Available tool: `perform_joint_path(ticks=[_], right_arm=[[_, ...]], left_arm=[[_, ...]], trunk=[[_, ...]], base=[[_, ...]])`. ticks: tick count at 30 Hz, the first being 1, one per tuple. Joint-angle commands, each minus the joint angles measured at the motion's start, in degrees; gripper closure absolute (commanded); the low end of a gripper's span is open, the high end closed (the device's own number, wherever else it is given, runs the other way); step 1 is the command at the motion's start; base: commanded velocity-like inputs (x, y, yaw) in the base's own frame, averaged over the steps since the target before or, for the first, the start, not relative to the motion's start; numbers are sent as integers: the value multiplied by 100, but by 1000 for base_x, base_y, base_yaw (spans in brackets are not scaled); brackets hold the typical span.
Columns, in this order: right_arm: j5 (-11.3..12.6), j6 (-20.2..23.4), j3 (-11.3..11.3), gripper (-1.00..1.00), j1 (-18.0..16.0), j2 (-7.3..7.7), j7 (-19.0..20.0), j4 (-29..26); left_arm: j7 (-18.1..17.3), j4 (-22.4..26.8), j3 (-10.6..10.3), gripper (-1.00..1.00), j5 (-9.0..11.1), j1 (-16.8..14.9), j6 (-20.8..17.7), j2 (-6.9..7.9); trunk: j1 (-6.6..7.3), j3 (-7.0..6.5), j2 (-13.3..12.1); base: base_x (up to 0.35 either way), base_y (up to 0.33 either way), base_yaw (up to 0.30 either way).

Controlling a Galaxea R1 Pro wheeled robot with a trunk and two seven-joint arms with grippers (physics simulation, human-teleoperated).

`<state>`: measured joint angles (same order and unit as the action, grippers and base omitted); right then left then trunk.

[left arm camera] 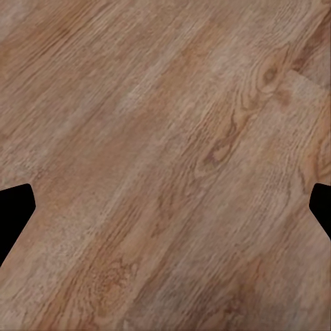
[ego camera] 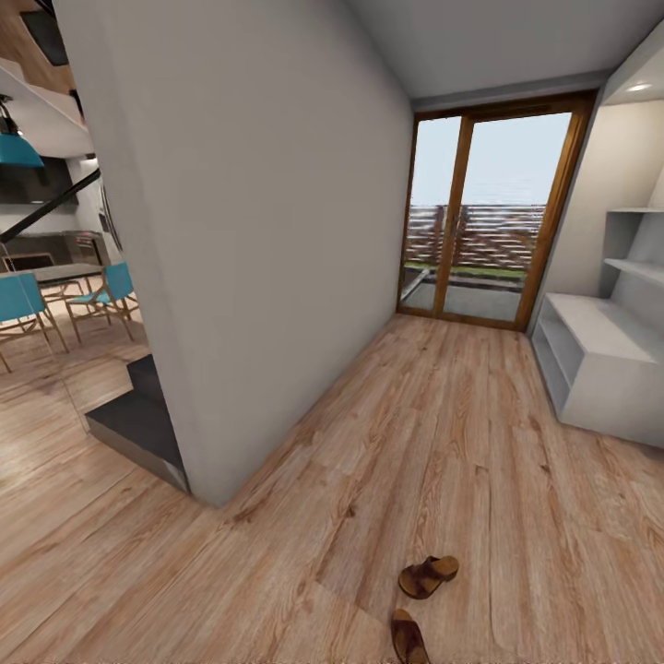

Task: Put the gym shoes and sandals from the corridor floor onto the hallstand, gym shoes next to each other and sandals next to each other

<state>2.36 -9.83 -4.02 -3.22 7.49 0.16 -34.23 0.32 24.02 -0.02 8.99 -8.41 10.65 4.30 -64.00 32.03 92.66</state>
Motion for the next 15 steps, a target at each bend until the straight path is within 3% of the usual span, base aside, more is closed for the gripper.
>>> perform_joint_path(ticks=[1, 15], right_arm=[[25, -19, 0, -100, -3, 0, 2, 3], [20, -19, -2, -100, -3, -1, -22, 20]], left_arm=[[3, -3, -8, -100, 41, -3, 16, 1], [4, -3, 0, -100, 41, -3, 16, 1]], trunk=[[-22, 33, 44], [-329, 335, 606]], base=[[0, 0, 0], [0, 0, 0]])
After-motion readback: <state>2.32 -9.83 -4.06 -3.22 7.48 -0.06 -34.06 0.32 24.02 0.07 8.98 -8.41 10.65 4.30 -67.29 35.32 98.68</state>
